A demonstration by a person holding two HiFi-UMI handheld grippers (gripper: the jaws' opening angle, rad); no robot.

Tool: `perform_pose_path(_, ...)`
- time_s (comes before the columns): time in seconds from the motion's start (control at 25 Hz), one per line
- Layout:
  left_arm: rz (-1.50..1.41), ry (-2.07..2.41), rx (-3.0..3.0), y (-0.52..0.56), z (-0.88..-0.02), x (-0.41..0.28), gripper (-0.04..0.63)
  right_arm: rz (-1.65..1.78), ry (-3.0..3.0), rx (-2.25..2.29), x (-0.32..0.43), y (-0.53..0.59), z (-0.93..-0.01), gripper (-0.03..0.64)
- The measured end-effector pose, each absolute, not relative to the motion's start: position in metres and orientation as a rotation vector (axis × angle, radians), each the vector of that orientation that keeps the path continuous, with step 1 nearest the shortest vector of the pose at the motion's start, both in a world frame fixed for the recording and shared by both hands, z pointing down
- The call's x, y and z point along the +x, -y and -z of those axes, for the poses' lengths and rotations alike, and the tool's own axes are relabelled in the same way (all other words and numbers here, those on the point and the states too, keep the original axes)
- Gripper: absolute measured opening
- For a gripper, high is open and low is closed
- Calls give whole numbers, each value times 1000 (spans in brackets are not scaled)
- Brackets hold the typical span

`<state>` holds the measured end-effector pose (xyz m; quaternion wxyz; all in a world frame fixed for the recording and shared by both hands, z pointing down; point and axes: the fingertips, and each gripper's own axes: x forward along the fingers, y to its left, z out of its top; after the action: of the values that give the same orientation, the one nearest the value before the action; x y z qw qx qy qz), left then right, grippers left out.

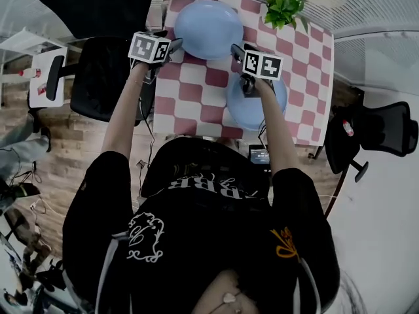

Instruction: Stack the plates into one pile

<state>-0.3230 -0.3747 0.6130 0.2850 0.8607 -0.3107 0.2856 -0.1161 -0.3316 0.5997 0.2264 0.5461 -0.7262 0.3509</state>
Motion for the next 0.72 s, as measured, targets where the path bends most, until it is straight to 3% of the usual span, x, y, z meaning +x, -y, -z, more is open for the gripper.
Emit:
perform_pose_path(0.56, -748, 746, 2237, 392, -656, -306, 261, -1032, 1720, 1395, -93, 356, -649, 183)
perform_pose_path(0.72, -696, 742, 2238, 388, -656, -301, 223, -1083, 1765, 1341, -97, 356, -651, 182)
